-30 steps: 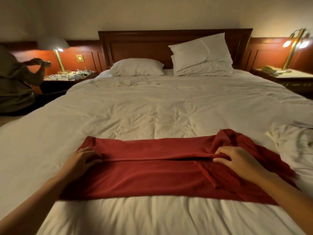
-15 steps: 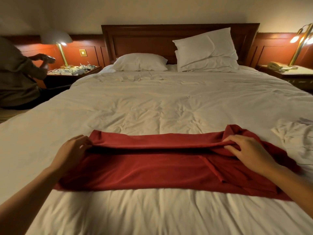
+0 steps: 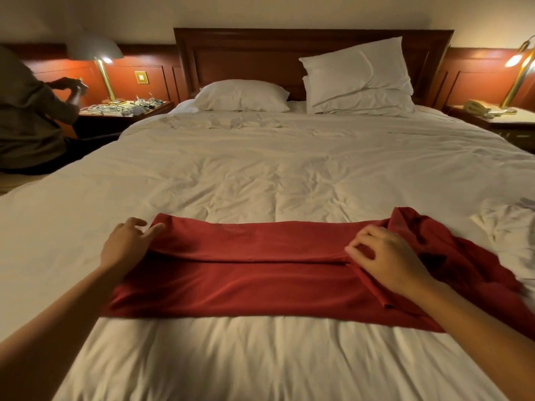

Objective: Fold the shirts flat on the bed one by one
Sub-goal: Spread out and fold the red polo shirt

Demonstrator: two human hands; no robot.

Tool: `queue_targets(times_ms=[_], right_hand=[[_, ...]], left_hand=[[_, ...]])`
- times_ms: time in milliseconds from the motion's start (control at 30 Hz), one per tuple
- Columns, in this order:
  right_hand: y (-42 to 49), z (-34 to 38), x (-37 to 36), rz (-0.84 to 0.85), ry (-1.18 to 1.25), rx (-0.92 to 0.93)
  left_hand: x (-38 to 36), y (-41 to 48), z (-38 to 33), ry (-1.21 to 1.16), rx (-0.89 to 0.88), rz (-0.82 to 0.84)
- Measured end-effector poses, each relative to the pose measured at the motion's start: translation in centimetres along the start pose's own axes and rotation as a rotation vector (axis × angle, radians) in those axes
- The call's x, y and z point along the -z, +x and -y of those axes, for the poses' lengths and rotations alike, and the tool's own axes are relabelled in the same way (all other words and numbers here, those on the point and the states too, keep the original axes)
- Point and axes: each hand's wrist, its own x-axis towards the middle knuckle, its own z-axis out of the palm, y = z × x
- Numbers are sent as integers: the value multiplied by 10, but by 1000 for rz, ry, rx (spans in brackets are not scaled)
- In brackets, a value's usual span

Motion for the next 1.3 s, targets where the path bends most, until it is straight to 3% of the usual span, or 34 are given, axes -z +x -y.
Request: queue_targets(times_ms=[133, 200, 267, 400, 500, 600, 667, 733, 833, 933, 1033, 1300], right_hand=[[28, 40, -47, 287, 108, -207], [33, 58, -70, 470, 68, -299], [27, 67, -90, 548, -35, -265], [15, 70, -96, 520, -78, -217], [15, 69, -93, 539, -62, -202], [21, 68, -82, 552, 10, -210], [35, 64, -71, 416, 164, -239], [53, 52, -67, 285, 161, -274], [68, 39, -75, 417, -80, -406], [58, 35, -97, 537, -214, -451], [51, 32, -103, 519, -221, -451], [49, 35, -101, 542, -283, -439]], left_hand=[[-10, 14, -22, 83, 136, 129], [-13, 17, -23, 73, 152, 110], [-13, 19, -17, 55, 150, 39], [-5, 27, 0, -111, 143, -22], [3, 32, 7, -357, 194, 48], [3, 31, -1, -131, 146, 70], [-3, 25, -19, 122, -10, -27], [-15, 9, -49, 202, -196, -77], [-51, -23, -104, 244, -416, 93], [-99, -56, -140, 309, -530, 415], [-124, -61, -132, 375, -523, 533], [-58, -6, -16, 619, -250, 387]])
